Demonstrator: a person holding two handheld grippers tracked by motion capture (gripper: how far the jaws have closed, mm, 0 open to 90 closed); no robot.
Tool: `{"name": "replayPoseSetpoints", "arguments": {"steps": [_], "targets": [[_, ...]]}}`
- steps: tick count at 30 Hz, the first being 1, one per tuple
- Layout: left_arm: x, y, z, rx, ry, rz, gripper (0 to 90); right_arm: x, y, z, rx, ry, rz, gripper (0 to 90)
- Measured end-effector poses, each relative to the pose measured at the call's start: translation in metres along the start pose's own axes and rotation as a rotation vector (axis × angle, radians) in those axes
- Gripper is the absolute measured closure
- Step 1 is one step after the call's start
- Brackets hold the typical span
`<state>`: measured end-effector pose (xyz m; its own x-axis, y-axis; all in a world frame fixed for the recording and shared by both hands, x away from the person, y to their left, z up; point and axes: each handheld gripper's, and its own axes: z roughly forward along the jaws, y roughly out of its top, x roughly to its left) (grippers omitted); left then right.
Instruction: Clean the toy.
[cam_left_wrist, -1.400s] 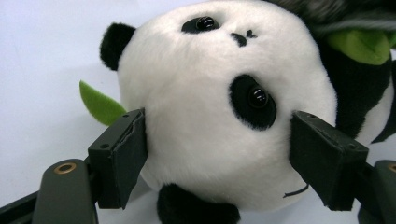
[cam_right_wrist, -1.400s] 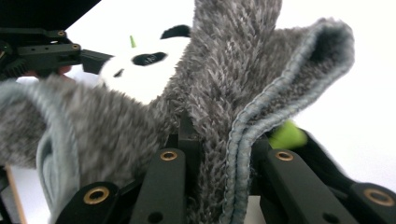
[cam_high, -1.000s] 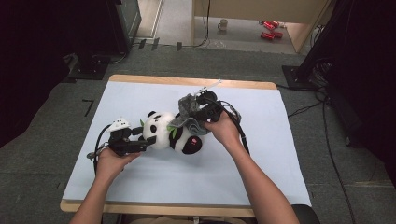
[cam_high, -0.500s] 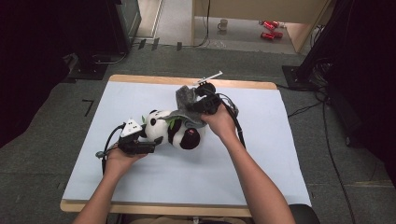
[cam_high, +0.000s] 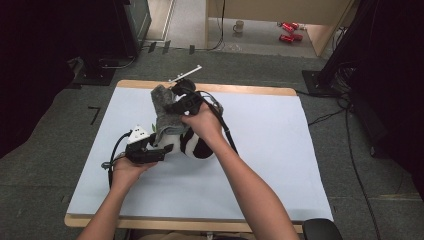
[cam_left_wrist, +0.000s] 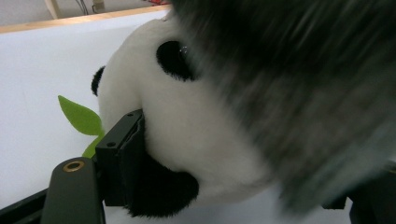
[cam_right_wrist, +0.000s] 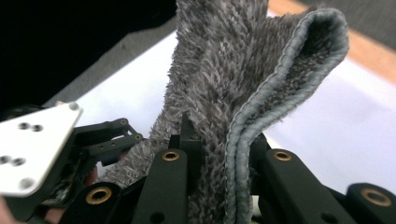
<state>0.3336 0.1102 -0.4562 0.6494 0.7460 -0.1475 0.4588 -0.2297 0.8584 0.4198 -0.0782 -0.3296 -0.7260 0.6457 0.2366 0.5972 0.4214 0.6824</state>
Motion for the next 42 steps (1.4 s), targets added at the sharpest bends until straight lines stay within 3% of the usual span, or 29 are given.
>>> {"name": "replayPoseSetpoints", "arguments": {"steps": [2, 6, 9, 12, 14, 20, 29, 32, 38, 42], "targets": [[0.001, 0.001, -0.001, 0.001, -0.008, -0.019, 26.8, 0.004, -0.001, 0.023, 0.059, 0.002, 0.014, 77.6], [0.003, 0.001, -0.001, 0.019, -0.008, -0.036, 29.4, 0.007, -0.012, 0.049, 0.129, 0.002, 0.017, 77.1], [0.004, 0.001, -0.001, 0.029, -0.008, -0.050, 31.3, 0.005, -0.019, 0.053, 0.124, 0.004, -0.002, 76.8], [0.002, 0.000, 0.000, 0.021, -0.001, -0.051, 33.1, 0.001, -0.020, 0.046, 0.134, -0.032, -0.035, 75.8], [0.001, 0.000, 0.000, 0.026, 0.003, -0.046, 34.1, -0.005, -0.022, 0.041, 0.136, -0.036, -0.026, 75.9], [0.003, 0.001, -0.001, 0.026, -0.010, -0.073, 36.2, -0.015, -0.028, 0.025, 0.138, -0.062, -0.079, 76.8], [0.005, -0.001, -0.001, 0.014, -0.025, -0.080, 36.1, -0.053, -0.035, 0.002, 0.171, -0.192, 0.022, 77.8], [0.005, -0.001, -0.001, 0.007, -0.028, -0.080, 36.0, -0.059, -0.034, -0.006, 0.151, -0.181, 0.052, 78.0], [0.006, -0.001, -0.002, 0.008, -0.027, -0.076, 36.0, -0.035, -0.017, -0.014, 0.058, -0.102, 0.016, 78.2], [0.006, 0.000, -0.002, 0.006, -0.025, -0.086, 35.8, -0.009, -0.008, -0.007, 0.046, -0.041, -0.025, 78.2]]}}
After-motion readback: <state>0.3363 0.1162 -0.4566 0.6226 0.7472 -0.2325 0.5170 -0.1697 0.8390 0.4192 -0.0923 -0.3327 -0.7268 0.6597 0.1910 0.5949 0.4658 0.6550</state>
